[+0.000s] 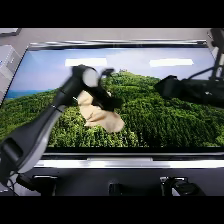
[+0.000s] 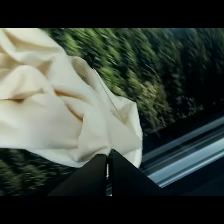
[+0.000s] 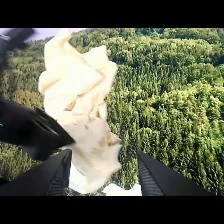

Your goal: Fold the clothes and pants, and hang the long-sleeved shirts on hangers.

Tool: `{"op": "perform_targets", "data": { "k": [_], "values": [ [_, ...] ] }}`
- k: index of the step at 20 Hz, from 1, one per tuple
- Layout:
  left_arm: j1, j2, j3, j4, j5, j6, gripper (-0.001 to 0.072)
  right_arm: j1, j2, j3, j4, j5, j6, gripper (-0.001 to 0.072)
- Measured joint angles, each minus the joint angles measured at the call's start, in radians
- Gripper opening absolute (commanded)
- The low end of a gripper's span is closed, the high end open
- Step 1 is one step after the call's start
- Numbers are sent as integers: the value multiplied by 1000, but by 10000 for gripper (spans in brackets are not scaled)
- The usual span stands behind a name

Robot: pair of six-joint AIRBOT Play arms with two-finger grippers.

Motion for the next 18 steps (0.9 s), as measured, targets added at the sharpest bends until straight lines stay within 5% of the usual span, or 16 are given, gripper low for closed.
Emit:
{"op": "perform_targets", "data": {
  "k": [2, 5, 12, 18],
  "values": [
    [-68, -37, -2, 4, 25, -16, 108, 0, 37, 0, -24, 40, 5, 502],
    [-107, -64, 0, 3, 46, -37, 452, 0, 74, 0, -82, 79, 28, 576],
    [100, 55, 19, 40, -72, -31, 461, -5, -75, -1, -190, 209, 82, 642],
    [394, 260, -60, 94, -178, 48, 462, -143, -337, -122, 177, 231, -101, 670]
  ]
}}
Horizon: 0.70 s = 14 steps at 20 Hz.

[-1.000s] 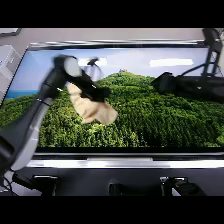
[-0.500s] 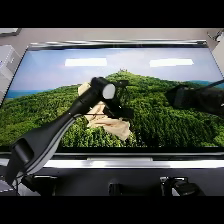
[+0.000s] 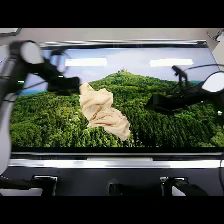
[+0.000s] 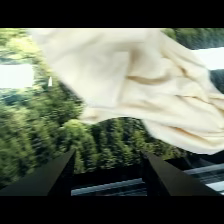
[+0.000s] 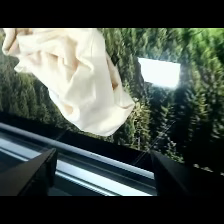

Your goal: Fold the clothes and pants, and hang the long-sleeved shirts on hangers.

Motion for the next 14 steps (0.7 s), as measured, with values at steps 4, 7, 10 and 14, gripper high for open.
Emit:
{"op": "perform_targets", "data": {
  "k": [4, 7, 10, 14],
  "values": [
    [153, 175, -173, 0, 5, 38, 461, -23, -61, -229, 110, -48, -80, 666],
    [250, 297, -320, -56, 50, 50, 462, -15, -74, -386, 211, -136, -113, 665],
    [319, 367, -417, -135, 90, 54, 462, 18, -80, -480, 279, -238, -124, 663],
    [354, 397, -462, -189, 116, 71, 462, 105, -83, -522, 306, -375, -58, 660]
  ]
}}
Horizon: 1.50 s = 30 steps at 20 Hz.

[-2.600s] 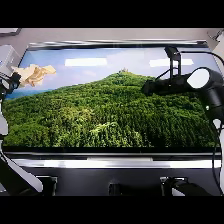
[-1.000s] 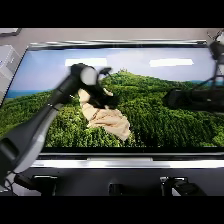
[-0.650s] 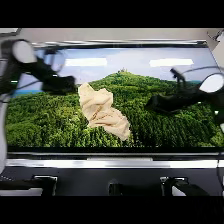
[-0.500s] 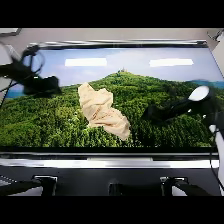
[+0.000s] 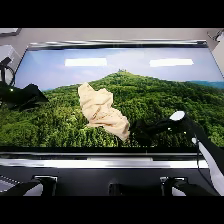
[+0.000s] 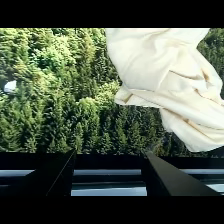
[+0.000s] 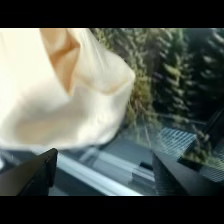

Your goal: Fold the clothes and pants, and hang the long-sleeved shirts on hangers.

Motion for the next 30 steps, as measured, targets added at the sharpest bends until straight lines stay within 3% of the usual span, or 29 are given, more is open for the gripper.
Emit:
{"op": "perform_targets", "data": {
  "k": [4, 6, 8, 14, 16, 18, 19, 26, 30],
  "values": [
    [9, 9, -12, -32, 7, 5, 462, 56, 0, -11, -28, -107, 104, 650],
    [10, 10, -15, -41, 9, 7, 462, 67, -2, -13, -34, -156, 140, 545],
    [11, 12, -16, -44, 11, 8, 462, 72, -14, -14, -28, -187, 167, 520],
    [12, 11, -16, -49, 18, 9, 462, 107, -51, -14, 32, -227, 185, 517],
    [12, 10, -16, -50, 18, 9, 462, 142, -55, -14, 40, -241, 194, 393],
    [12, 10, -16, -50, 19, 9, 462, 166, -57, -14, 42, -270, 212, 98],
    [12, 10, -16, -50, 19, 10, 461, 173, -57, -14, 42, -288, 221, 33],
    [12, 9, -16, 16, 27, 55, 442, 188, -5, -14, 37, -315, 242, 32],
    [1, -13, -35, 43, 126, 71, 442, 189, 79, -14, -27, -278, 300, 32]
  ]
}}
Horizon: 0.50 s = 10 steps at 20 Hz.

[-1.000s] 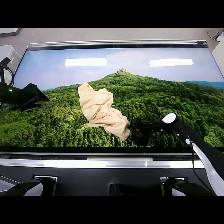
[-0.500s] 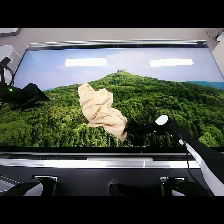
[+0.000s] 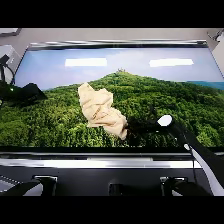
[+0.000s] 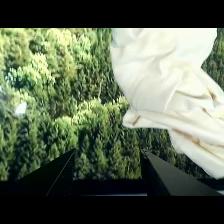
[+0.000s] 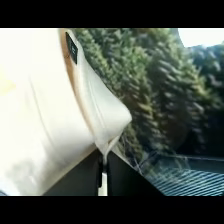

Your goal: Fold the clothes and pants, and hang the long-sleeved shirts on hangers.

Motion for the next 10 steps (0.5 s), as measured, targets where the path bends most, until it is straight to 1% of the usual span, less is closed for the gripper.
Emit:
{"op": "perform_targets", "data": {
  "k": [2, 4, 8, 10],
  "values": [
    [0, -47, -32, -1, 79, 39, 443, 0, 53, 0, -67, 22, 63, 32],
    [13, -130, -59, -74, 167, 108, 443, 0, 105, 0, -132, 53, 122, 33],
    [59, -373, -62, -358, 347, 343, 448, 0, 194, 0, -208, 128, 186, 33],
    [71, -502, -15, -455, 390, 429, 466, 0, 221, 0, -224, 156, 198, 33]
  ]
}}
